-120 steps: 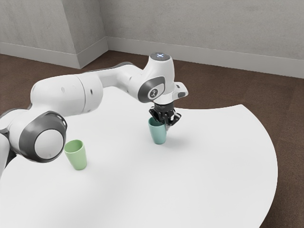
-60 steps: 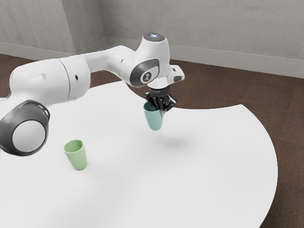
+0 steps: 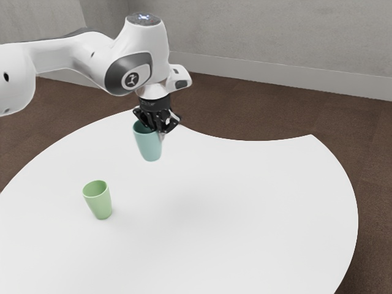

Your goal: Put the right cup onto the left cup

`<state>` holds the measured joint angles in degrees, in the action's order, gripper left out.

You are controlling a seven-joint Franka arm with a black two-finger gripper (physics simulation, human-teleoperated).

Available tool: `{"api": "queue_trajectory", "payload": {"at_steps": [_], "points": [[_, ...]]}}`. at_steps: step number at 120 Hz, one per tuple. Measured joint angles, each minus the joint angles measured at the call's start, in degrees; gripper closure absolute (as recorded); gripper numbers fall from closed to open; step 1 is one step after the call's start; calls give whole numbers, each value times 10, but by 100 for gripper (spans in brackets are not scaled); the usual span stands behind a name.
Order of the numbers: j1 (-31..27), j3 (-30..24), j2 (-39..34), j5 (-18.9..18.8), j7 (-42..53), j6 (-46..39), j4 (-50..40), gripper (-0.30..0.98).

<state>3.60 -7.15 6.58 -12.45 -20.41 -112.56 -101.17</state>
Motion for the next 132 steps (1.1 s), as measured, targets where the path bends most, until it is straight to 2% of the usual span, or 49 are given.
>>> {"api": "queue_trajectory", "payload": {"at_steps": [23, 67, 95, 132], "points": [[2, 40, -57, 7, -8, 15, -57, 78], [14, 133, -73, 14, 2, 21, -109, 79], [-22, 140, -98, 15, 12, 11, -158, 79], [5, 140, -91, 15, 17, -27, -184, 79]]}}
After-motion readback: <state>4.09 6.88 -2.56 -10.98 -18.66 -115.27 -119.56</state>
